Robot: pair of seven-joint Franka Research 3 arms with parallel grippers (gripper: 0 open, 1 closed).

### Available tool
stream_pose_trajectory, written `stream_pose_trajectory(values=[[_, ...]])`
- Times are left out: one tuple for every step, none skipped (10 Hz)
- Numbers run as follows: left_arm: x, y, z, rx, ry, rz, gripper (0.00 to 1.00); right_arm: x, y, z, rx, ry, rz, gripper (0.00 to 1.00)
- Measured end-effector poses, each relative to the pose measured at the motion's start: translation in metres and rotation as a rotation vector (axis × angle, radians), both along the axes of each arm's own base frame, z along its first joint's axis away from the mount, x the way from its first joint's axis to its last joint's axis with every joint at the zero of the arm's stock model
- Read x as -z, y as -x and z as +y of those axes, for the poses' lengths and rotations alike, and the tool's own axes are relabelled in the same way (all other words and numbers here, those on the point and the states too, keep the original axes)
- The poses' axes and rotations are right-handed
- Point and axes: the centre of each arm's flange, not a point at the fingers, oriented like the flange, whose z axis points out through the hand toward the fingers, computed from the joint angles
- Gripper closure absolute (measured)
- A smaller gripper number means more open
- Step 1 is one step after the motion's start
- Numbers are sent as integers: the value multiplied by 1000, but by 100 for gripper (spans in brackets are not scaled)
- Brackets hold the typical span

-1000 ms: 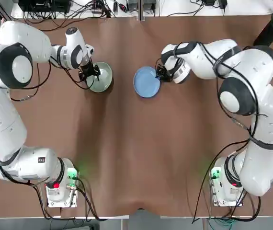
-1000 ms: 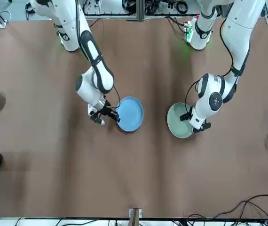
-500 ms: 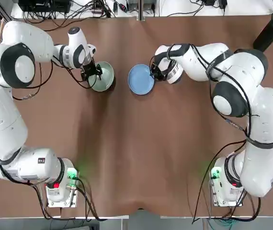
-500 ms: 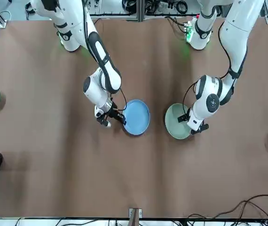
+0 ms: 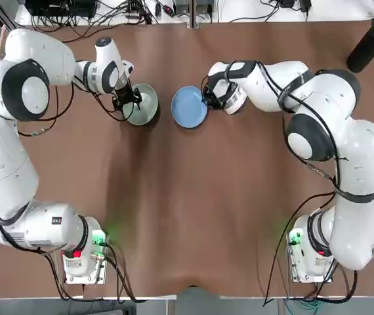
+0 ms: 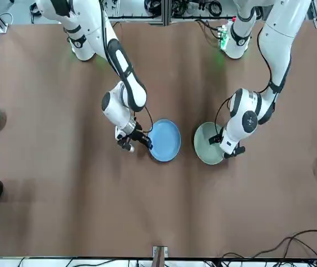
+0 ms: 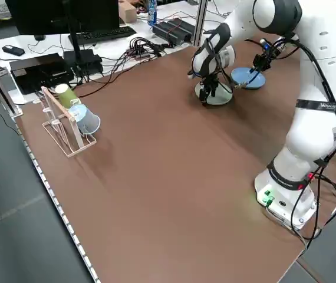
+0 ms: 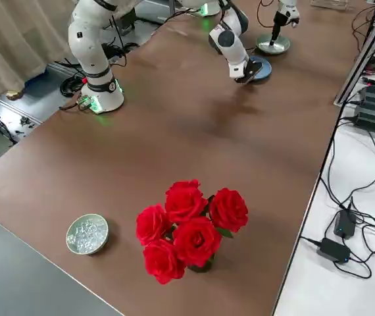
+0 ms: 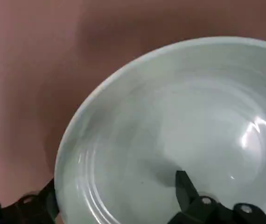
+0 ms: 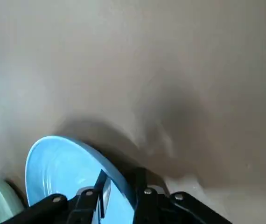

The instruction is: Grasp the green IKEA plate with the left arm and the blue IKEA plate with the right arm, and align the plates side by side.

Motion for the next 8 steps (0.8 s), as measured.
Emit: stream_pose_trajectory(values=[[-1,-1,-1,0,1,-3,0,0,4,11,6,-10,9,71],[-2,-2,-1,1,2,-5,0,0,8,21,11,-15,13,71],[-3,-4,-1,2,3,-9,0,0,10,28,13,-16,12,71],[-4,-5,-2,2,4,-13,0,1,10,31,21,-19,16,71],[-6,-7,-2,1,5,-16,0,0,10,34,30,-25,21,71],[-7,-8,-2,1,5,-19,0,0,10,37,31,-29,22,71],[-7,-8,-2,1,6,-20,0,2,9,40,33,-31,23,71],[-6,-8,-2,1,6,-19,0,2,8,41,37,-32,21,71]])
